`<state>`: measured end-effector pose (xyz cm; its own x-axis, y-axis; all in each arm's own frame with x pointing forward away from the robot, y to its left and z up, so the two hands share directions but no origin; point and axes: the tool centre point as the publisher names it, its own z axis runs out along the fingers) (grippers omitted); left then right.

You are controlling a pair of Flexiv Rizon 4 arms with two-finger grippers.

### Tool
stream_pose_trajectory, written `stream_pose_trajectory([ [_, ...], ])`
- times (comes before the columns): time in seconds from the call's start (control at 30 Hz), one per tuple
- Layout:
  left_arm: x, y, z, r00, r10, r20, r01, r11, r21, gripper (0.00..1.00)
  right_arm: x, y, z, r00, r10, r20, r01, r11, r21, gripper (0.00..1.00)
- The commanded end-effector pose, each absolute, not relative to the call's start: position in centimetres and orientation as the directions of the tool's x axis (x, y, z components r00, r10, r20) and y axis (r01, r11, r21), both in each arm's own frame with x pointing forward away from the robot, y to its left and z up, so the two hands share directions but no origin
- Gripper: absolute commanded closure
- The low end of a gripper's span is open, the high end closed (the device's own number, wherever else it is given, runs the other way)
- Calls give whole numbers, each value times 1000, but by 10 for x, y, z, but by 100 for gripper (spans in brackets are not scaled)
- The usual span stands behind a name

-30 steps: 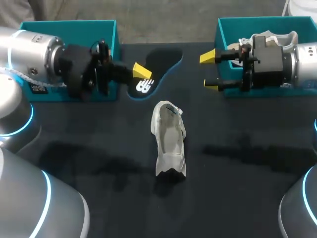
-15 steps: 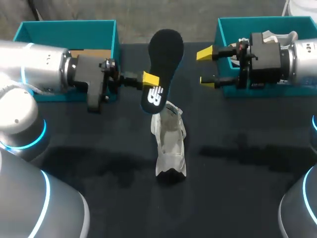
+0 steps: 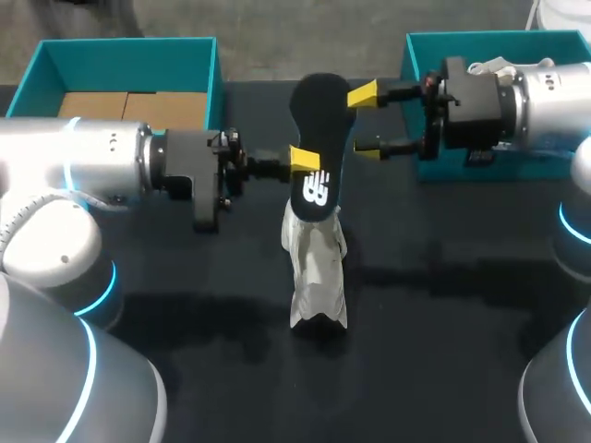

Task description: Take the shoe out of the shoebox, open the shoe tongue, remove and reinsert the insole, then place the shoe into the shoebox

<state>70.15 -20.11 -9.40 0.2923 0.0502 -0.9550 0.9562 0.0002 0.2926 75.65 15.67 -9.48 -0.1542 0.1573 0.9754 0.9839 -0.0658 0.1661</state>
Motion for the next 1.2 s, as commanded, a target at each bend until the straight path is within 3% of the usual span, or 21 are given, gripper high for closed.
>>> stream_pose_trajectory([
  [0.03,699,-209,-98,299,47,-953,954,18,300,100,763,167,-93,-155,156,975,985,-44,164,0],
  [0.1,700,-211,-99,303,49,-952,952,21,304,100,763,170,-93,-157,153,976,986,-32,163,0],
  [0.13,701,-211,-99,307,51,-950,951,27,309,100,763,171,-93,-157,153,976,986,-30,163,9],
  [0.2,702,-212,-99,308,51,-950,950,29,310,100,763,172,-93,-158,151,976,986,-28,164,48],
  [0.23,702,-212,-99,309,51,-950,950,30,311,100,763,172,-93,-158,150,976,986,-27,164,58],
  [0.33,703,-212,-99,310,51,-949,950,31,312,100,762,173,-94,-159,147,976,986,-27,164,78],
  [0.4,703,-213,-99,310,51,-949,950,27,312,100,762,173,-95,-159,145,977,986,-28,165,96],
  [0.43,703,-213,-99,312,51,-949,949,26,313,100,762,174,-95,-159,143,977,986,-29,165,100],
  [0.9,705,-208,-98,315,61,-947,949,14,316,100,763,173,-102,-166,129,978,985,-36,172,100],
  [0.93,705,-207,-98,318,73,-945,948,13,320,62,763,173,-103,-169,124,978,984,-38,174,100],
  [0.97,706,-206,-97,320,84,-944,947,6,322,0,764,173,-103,-170,121,978,984,-40,176,100],
  [1.2,717,-188,-88,332,166,-929,943,-57,327,0,767,166,-112,-166,122,979,983,-62,174,100],
])
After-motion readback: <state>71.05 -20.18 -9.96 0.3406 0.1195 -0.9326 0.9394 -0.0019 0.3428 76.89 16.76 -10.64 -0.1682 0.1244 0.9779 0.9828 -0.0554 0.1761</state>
